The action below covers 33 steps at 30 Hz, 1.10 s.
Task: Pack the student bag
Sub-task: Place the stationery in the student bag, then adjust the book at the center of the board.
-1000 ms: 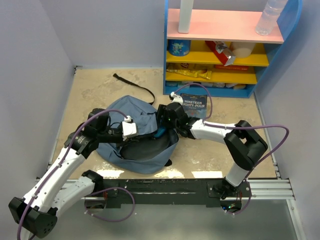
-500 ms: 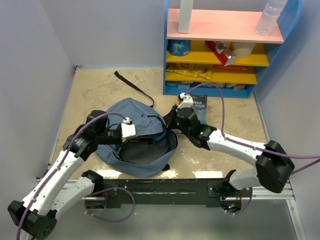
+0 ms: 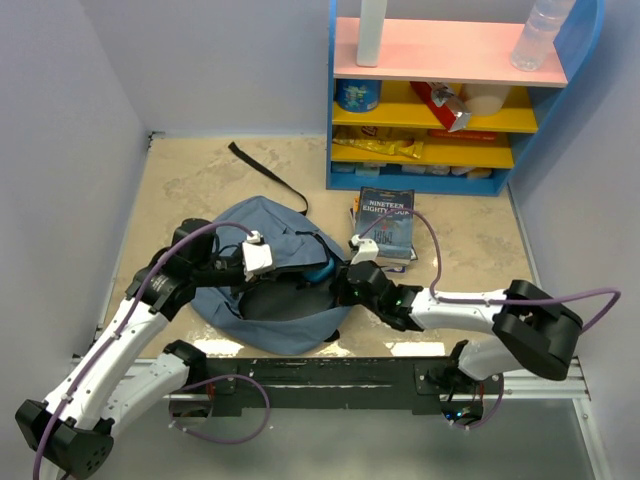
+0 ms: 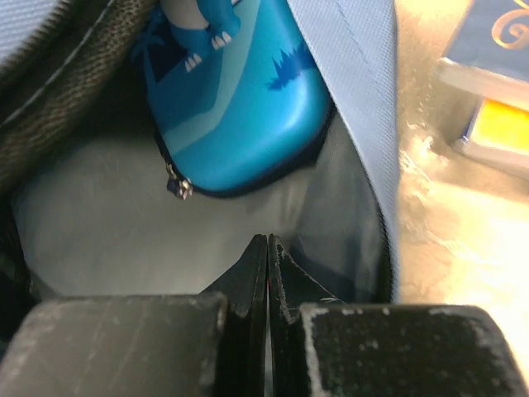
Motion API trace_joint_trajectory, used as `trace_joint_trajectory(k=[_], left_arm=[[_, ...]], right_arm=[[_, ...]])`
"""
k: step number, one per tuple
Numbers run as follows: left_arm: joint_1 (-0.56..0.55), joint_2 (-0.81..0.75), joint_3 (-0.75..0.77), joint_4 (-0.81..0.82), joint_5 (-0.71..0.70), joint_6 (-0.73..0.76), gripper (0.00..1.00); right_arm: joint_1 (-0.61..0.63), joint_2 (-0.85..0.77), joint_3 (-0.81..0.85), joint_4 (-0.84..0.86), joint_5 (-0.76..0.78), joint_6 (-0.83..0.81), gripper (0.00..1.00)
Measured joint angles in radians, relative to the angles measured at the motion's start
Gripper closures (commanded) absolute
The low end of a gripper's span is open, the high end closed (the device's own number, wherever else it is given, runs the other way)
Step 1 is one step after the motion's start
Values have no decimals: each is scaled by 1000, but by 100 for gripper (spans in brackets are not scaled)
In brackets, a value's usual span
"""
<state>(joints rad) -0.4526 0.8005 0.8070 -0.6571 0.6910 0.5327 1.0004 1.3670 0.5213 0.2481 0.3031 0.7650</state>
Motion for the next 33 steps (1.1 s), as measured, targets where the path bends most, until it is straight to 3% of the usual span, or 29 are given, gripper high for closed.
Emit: trace_joint_trajectory(k=[10, 18, 19, 20, 22, 23, 26, 29, 33], left_arm=[[0, 3, 10, -23, -3, 24, 100], [0, 2, 10, -64, -7, 95, 100], [0, 1, 10, -70, -7, 109, 100], [0, 0, 10, -76, -8, 120, 100], [0, -1, 9, -87, -9, 140, 100], [0, -3, 8, -93, -11, 147, 100], [0, -14, -5, -100, -13, 169, 100], [0, -24, -21, -100, -14, 177, 100], [-1, -27, -32, -100, -14, 187, 100]], right_arm=[[1, 243, 142, 70, 58, 42, 100], [1, 334, 233, 75, 182, 85, 100], [1, 334, 241, 75, 197, 87, 95], [1, 334, 250, 73, 211, 87, 82], [0, 322, 264, 71, 228, 89, 70], [-1, 300, 265, 60, 230, 87, 59], [-6, 183, 256, 32, 216, 73, 47], [-13, 23, 251, -20, 207, 64, 42], [-105, -158, 227, -140, 191, 69, 46]])
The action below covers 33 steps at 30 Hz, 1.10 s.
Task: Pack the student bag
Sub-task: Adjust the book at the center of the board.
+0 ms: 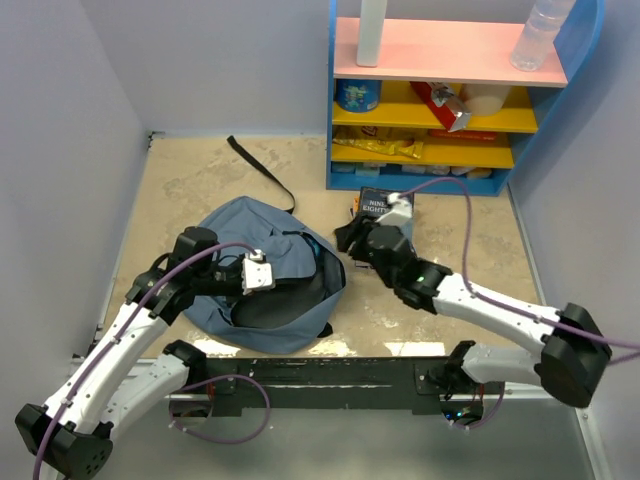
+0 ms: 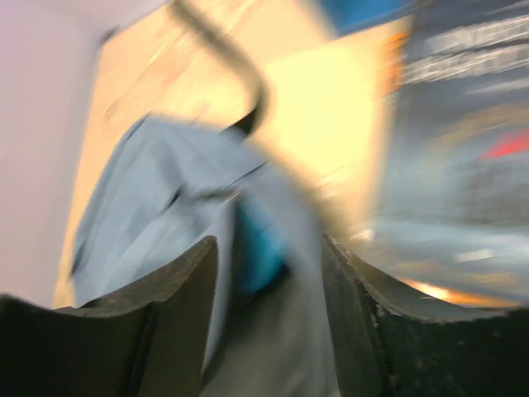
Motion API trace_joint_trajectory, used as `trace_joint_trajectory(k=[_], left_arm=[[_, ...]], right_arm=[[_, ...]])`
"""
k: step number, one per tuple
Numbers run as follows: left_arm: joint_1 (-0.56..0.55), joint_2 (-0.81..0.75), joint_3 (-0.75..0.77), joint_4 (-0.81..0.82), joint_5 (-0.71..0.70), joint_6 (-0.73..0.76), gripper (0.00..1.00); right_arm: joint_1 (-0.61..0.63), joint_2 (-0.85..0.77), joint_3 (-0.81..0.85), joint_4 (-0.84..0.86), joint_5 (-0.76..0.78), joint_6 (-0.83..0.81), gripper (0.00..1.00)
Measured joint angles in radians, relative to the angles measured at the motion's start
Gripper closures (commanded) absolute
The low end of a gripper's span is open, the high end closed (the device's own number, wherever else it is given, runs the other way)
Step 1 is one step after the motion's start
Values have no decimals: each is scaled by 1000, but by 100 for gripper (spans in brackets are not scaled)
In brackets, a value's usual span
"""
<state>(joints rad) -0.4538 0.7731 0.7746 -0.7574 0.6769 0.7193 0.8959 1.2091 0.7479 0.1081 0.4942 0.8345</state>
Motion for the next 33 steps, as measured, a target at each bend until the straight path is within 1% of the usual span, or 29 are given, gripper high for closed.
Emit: trace_joint_trajectory(k=[2, 5, 6, 7, 8, 11, 15, 17, 18, 20, 21, 23, 24, 33], left_arm=[[0, 0, -2, 0, 0, 0, 100], [0, 0, -2, 0, 0, 0, 100], [0, 0, -2, 0, 0, 0, 100], [0, 0, -2, 0, 0, 0, 100], [0, 0, -2, 0, 0, 0, 100], [0, 0, -2, 0, 0, 0, 100], [0, 1, -2, 0, 0, -1, 100], [0, 1, -2, 0, 0, -1, 100], [0, 2, -2, 0, 0, -1, 100], [0, 2, -2, 0, 0, -1, 100], [0, 2, -2, 0, 0, -1, 100], [0, 2, -2, 0, 0, -1, 100], [0, 2, -2, 0, 0, -1, 100], [0, 2, -2, 0, 0, -2, 100]], right_arm=[[-122, -59, -33, -48, -21, 3, 47], [-328, -85, -77, -124, -43, -5, 47], [-351, -85, -87, -143, -49, -10, 47], [-420, -85, -99, -162, -60, -15, 47], [-456, -85, -108, -178, -71, -21, 47], [-528, -76, -115, -201, -116, -41, 46], [-565, -35, -115, -191, -169, -56, 48], [-569, -8, -115, -180, -199, -61, 55], [-570, 2, -115, -174, -210, -64, 63], [-571, 18, -115, -153, -237, -69, 72], [-572, 27, -115, -138, -248, -69, 83], [-578, 34, -115, -113, -261, -69, 95], [-582, 35, -115, -100, -268, -68, 100], [-614, 29, -125, -77, -288, -60, 100]])
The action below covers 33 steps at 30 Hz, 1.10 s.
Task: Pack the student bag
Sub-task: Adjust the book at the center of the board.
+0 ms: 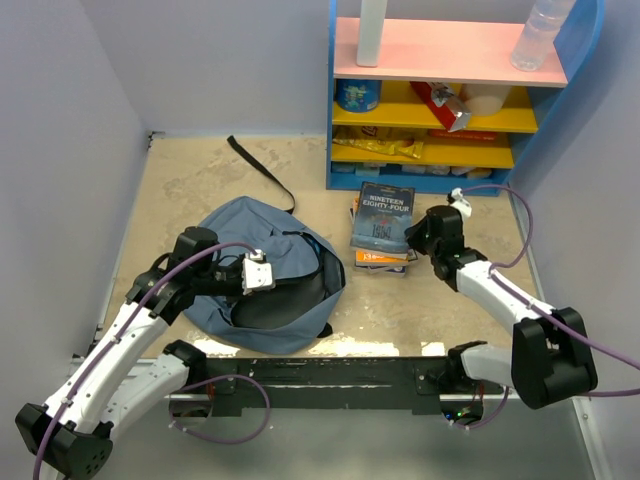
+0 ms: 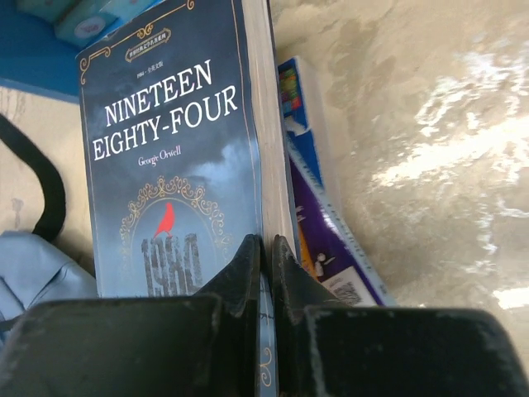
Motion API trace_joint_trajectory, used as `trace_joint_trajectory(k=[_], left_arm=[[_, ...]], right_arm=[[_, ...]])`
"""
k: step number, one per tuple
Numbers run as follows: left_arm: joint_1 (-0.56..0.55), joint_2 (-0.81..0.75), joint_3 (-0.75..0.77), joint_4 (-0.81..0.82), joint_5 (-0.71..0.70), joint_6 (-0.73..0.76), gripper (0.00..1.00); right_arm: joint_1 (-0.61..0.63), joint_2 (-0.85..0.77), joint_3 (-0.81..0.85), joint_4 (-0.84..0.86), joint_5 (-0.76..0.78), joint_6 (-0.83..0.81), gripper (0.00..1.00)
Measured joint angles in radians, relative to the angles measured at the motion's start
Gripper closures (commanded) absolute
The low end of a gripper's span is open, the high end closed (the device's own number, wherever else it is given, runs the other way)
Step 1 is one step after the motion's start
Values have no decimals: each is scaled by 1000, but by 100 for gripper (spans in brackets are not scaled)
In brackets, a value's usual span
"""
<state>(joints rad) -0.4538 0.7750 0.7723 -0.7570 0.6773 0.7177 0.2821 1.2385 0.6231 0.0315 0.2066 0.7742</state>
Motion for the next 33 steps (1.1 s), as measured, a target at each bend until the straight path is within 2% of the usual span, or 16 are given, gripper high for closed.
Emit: trace_joint_trajectory(k=[9, 10, 11, 12, 14, 15, 18, 25, 31, 33], left_arm=[[0, 1, 0, 2, 0, -1, 100], [0, 2, 0, 3, 0, -1, 100], [0, 3, 0, 5, 0, -1, 100], [0, 5, 0, 7, 0, -1, 100], [0, 8, 0, 8, 2, -2, 100], [0, 10, 0, 8, 2, -2, 100], [0, 12, 0, 8, 5, -2, 100], [0, 12, 0, 8, 6, -2, 100], [0, 12, 0, 7, 6, -3, 100], [0, 12, 0, 7, 6, -3, 100]], right_arm=[[-107, -68, -10, -88, 11, -20, 100], [-111, -75, -13, -97, 10, -24, 95], [-113, -81, -18, -100, 6, -27, 85], [-113, -85, -24, -101, 1, -30, 59], [-113, -87, -26, -112, -17, -34, 40], [-113, -85, -27, -122, -25, -42, 28], [-114, -81, -27, -145, -42, -53, 18], [-186, -70, -27, -135, -71, -55, 12], [-301, 122, -28, 5, -187, -10, 12], [-314, 133, -29, 60, -205, 4, 12]])
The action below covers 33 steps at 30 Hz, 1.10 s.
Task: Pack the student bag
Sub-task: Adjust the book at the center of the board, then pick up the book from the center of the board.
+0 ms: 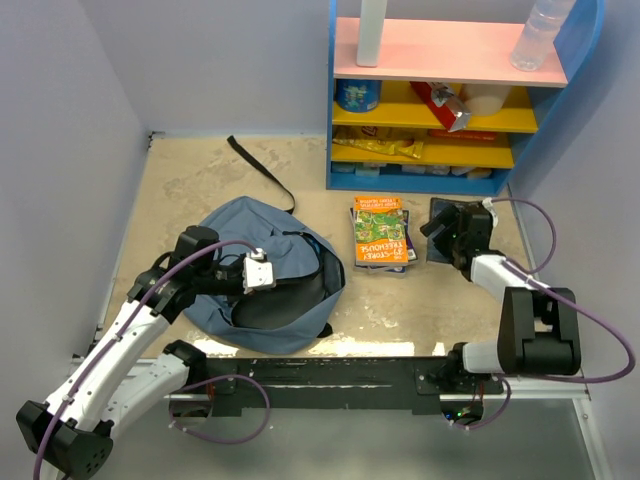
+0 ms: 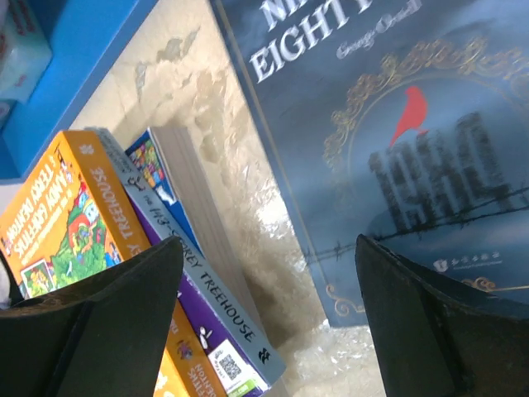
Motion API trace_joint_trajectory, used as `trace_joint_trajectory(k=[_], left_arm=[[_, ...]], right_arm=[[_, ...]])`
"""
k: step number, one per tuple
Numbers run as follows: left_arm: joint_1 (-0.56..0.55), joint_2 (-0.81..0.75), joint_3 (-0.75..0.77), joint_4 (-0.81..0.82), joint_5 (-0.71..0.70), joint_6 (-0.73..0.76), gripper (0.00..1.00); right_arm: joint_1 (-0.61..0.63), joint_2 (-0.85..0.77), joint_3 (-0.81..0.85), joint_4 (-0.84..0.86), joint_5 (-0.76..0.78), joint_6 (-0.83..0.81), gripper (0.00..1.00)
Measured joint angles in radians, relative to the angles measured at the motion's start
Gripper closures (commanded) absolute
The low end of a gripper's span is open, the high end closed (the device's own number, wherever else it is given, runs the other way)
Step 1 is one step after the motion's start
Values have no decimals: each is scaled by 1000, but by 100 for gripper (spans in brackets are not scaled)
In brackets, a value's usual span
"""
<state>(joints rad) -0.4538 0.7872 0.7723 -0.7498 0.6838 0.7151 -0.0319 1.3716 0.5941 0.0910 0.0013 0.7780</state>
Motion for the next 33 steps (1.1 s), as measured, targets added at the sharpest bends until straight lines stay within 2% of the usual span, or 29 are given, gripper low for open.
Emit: trace_joint_trajectory(k=[7, 14, 19, 25, 33], left_arm=[[0, 0, 0, 0, 0, 0, 100], [0, -2, -2, 2, 0, 0, 100], [0, -5, -2, 2, 0, -3, 100], [0, -19, -2, 0, 0, -11, 100], [0, -23, -2, -1, 0, -16, 100]], right_arm=[[4, -61, -9, -60, 2, -8, 14], [4, -139, 147, -218, 253, -53, 10], [-25, -19, 272, -239, 375, -73, 9], [-85, 134, 277, -278, 391, -98, 7], [-164, 217, 310, -308, 399, -125, 6]])
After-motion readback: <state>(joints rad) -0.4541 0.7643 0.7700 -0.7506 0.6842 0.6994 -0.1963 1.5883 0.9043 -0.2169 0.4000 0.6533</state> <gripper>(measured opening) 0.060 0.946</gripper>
